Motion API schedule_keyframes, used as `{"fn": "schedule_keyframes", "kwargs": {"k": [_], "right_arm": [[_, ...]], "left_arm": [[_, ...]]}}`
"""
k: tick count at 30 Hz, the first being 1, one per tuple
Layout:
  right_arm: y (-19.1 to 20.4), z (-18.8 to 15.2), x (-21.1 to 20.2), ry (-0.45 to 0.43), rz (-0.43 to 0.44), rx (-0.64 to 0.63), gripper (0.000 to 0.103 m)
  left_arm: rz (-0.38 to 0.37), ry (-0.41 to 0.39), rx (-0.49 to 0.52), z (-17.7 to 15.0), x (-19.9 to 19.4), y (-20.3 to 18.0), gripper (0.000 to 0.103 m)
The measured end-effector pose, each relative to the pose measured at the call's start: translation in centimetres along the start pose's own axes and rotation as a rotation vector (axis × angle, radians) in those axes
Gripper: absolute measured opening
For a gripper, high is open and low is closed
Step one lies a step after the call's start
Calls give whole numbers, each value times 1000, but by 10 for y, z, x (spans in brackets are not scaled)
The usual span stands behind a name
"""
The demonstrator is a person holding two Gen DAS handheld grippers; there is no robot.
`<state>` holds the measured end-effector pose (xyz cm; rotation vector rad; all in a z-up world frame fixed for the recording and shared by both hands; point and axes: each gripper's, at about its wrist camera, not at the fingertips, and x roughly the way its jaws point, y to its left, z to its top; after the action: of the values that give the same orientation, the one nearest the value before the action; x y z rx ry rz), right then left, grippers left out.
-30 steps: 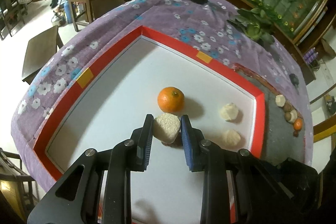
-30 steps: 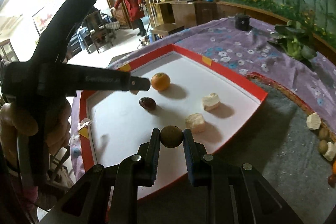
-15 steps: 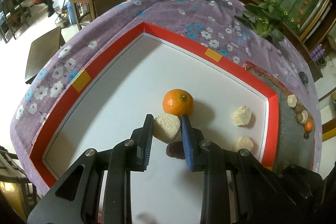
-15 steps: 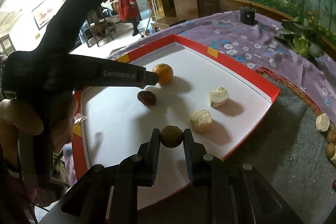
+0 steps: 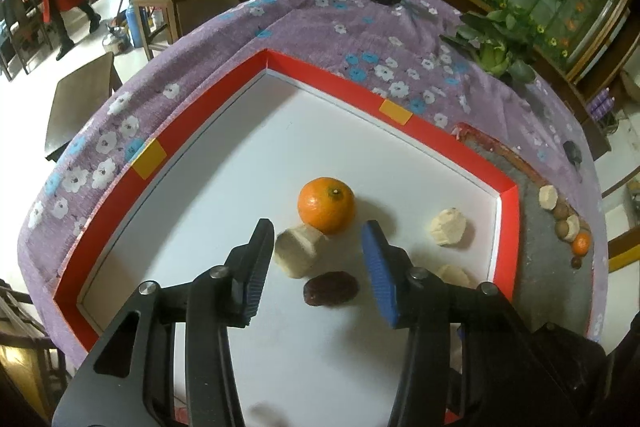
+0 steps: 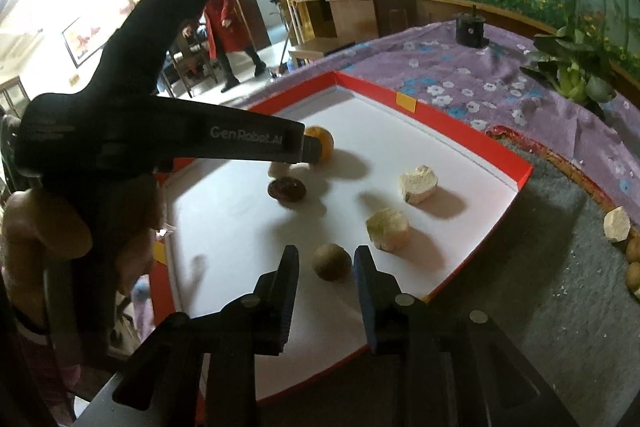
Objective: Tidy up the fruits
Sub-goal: 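Move both grippers back over the remaining items on the felt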
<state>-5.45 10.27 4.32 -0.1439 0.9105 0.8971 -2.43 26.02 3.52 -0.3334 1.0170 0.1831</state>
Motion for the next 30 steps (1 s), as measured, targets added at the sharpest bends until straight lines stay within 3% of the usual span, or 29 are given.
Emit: {"fn": "schedule_keyframes", "kwargs": {"k": [7, 14, 30], "right_arm": [[-9, -3, -19, -34, -15, 32, 28], [-28, -10, -52, -104, -88, 77, 38], [-103, -60, -128, -169, -317, 225, 51]], "left_arm": [[27, -47, 60, -8, -16, -22, 46], [20, -109, 127, -20, -34, -61, 46], [-81, -62, 263, -47, -29, -162, 46]]}}
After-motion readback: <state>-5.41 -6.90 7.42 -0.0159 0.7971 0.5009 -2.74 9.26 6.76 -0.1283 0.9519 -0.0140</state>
